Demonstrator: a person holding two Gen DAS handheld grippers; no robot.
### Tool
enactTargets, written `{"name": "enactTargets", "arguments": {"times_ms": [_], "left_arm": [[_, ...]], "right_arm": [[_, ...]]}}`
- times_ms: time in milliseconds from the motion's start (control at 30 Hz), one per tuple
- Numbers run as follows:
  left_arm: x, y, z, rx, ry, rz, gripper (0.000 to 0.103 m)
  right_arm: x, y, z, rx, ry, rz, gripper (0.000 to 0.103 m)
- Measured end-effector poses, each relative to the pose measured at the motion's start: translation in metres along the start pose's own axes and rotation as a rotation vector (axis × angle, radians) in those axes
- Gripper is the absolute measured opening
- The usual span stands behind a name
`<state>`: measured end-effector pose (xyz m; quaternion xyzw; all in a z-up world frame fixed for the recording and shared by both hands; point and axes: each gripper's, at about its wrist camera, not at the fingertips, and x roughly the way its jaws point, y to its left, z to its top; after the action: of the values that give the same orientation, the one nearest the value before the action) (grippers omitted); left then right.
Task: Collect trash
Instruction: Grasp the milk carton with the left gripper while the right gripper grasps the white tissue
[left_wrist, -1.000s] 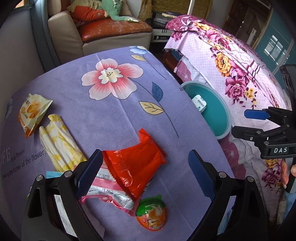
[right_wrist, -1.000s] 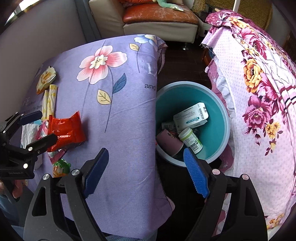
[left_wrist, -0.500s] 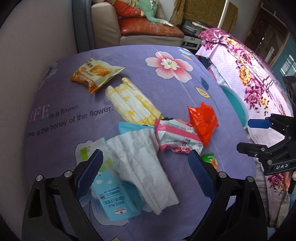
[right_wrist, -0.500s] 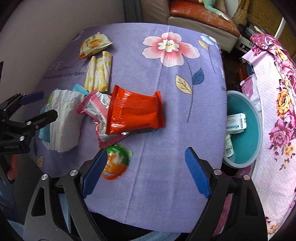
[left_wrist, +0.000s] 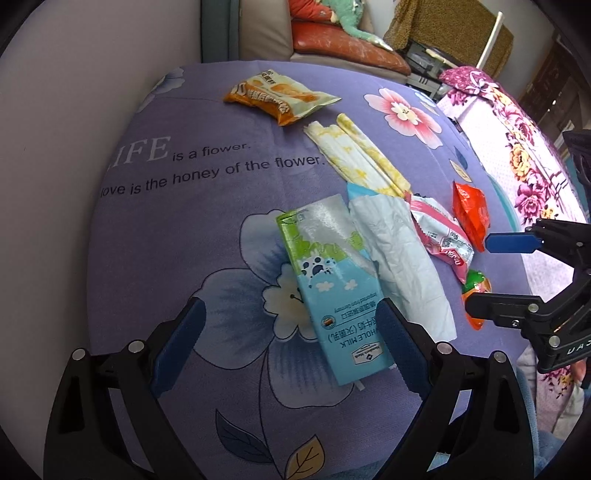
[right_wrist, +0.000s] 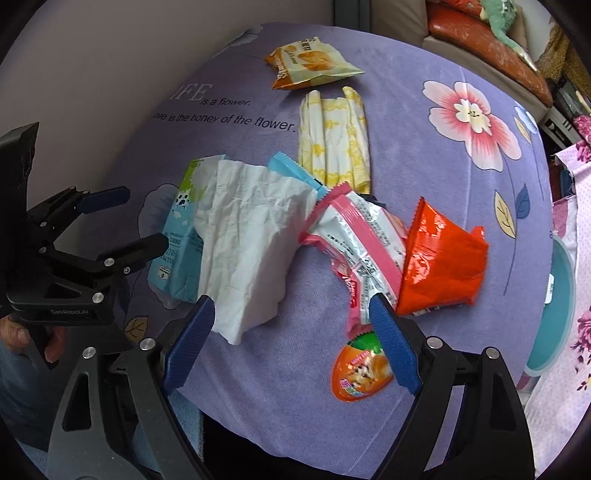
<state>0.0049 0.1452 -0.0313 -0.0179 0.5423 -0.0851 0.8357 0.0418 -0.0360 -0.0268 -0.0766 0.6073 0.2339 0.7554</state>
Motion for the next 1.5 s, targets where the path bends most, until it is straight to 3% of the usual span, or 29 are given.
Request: {"name": "enactTargets", "arguments": {"times_ms": [133, 200, 267, 300, 333, 367, 433, 500, 633, 867, 967, 1000, 1033, 1100, 1133, 1200, 1233, 1367, 1500], "left_arm": [[-0.003, 0.015, -0.002, -0.030, -0.004, 0.005, 0.093], [-0.003, 0.021, -0.003, -0.044, 0.000, 0.009, 0.093], [-0.001, 0.024, -0.004, -0.057, 0.007, 0.006, 0.093], [0.000, 0.025, -0.005, -0.061, 0.011, 0.001, 0.093], [0.000, 0.025, -0.005, -0.065, 0.015, -0.007, 0.093], [0.000, 0.025, -0.005, -0.068, 0.018, -0.019, 0.093], [0.001, 0.021, -0.004, -0.070, 0.022, -0.048, 0.093], [0.001, 0.014, -0.001, -0.058, 0.023, -0.075, 0.093], [0.007, -0.007, 0.007, -0.022, 0.033, -0.102, 0.093], [0.031, -0.024, 0.014, -0.009, 0.069, -0.085, 0.093], [0.038, -0.029, 0.014, 0.002, 0.084, -0.082, 0.076], [0.040, -0.031, 0.014, 0.005, 0.089, -0.085, 0.063], [0.042, -0.031, 0.013, 0.007, 0.096, -0.088, 0.057], [0.041, -0.031, 0.013, 0.013, 0.083, -0.083, 0.055], [0.039, -0.031, 0.013, 0.020, 0.078, -0.079, 0.054], [0.033, -0.026, 0.011, 0.028, 0.064, -0.071, 0.054], [0.030, -0.022, 0.011, 0.026, 0.058, -0.063, 0.054], [0.025, 0.001, 0.010, -0.007, 0.057, -0.027, 0.054], [0.025, 0.011, 0.006, -0.021, 0.063, -0.004, 0.054]], "right_arm": [[0.018, 0.012, 0.010, -0.019, 0.013, 0.020, 0.081], [0.023, 0.017, 0.013, -0.033, 0.011, 0.012, 0.076], [0.029, 0.020, 0.016, -0.039, 0.023, 0.024, 0.058], [0.032, 0.021, 0.018, -0.040, 0.029, 0.027, 0.054], [0.034, 0.022, 0.019, -0.044, 0.031, 0.025, 0.042], [0.035, 0.023, 0.019, -0.047, 0.034, 0.032, 0.024], [0.034, 0.022, 0.020, -0.040, 0.034, 0.039, 0.011], [0.029, 0.019, 0.019, -0.037, 0.017, 0.035, 0.006], [0.013, 0.008, 0.021, -0.025, -0.013, 0.015, 0.006], [-0.011, -0.016, 0.020, 0.004, -0.054, -0.047, 0.006], [-0.019, -0.029, 0.019, 0.020, -0.067, -0.060, 0.006], [-0.020, -0.032, 0.019, 0.024, -0.070, -0.063, 0.006], [-0.020, -0.033, 0.019, 0.025, -0.070, -0.063, 0.006], [-0.015, -0.030, 0.019, 0.023, -0.048, -0.010, 0.008], [-0.014, -0.028, 0.018, 0.022, -0.043, 0.008, 0.012], [-0.009, -0.019, 0.017, 0.002, -0.037, 0.025, 0.038], [-0.007, -0.015, 0.017, -0.008, -0.039, 0.029, 0.059], [0.009, 0.005, 0.020, -0.060, -0.028, 0.012, 0.068], [0.029, 0.018, 0.024, -0.082, -0.012, -0.005, 0.068]]}}
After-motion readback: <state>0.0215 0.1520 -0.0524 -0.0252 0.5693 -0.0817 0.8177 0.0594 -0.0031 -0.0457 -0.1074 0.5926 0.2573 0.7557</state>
